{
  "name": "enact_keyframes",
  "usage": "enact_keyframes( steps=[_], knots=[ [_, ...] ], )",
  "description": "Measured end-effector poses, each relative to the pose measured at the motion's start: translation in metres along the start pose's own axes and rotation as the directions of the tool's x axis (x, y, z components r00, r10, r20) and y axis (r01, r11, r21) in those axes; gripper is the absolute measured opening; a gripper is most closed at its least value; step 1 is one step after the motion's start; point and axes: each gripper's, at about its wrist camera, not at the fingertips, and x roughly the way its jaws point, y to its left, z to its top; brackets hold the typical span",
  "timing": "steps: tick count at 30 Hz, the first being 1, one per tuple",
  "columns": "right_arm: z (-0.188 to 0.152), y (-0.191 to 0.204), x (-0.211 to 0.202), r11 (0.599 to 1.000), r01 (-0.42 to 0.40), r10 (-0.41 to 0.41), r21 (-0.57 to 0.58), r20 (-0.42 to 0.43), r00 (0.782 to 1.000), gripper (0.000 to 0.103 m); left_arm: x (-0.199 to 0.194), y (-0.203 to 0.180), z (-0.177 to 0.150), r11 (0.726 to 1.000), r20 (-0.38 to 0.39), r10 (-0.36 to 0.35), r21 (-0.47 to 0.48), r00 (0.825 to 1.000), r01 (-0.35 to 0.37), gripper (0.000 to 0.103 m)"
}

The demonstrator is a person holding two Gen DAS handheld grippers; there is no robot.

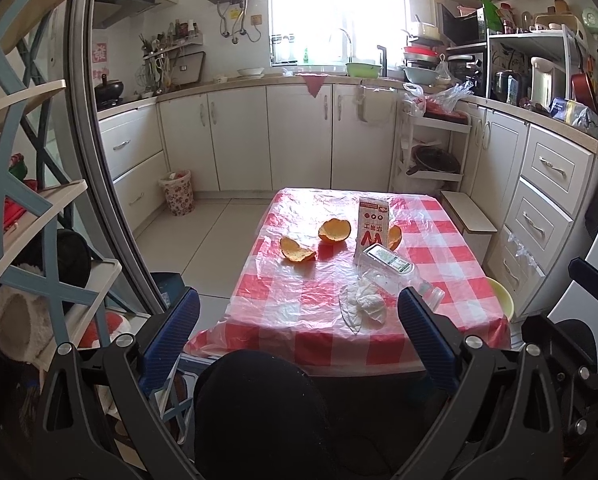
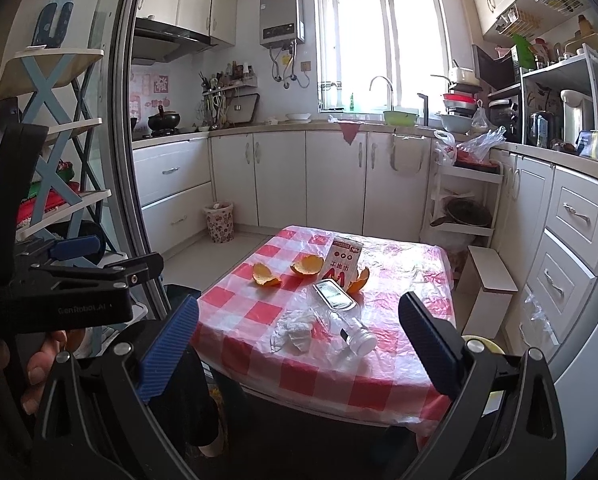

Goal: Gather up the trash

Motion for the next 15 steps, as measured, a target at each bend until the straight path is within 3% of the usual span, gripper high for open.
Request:
enact_keyframes(
  steps=[15],
  knots=[
    [-0.009, -0.012, 0.039, 0.999, -0.028, 0.031, 0.029, -0.085, 0.996, 0.096, 0.023, -0.003, 0.001, 0.999, -0.033, 0.035, 0.011, 0.999, -0.035, 0.095]
  ],
)
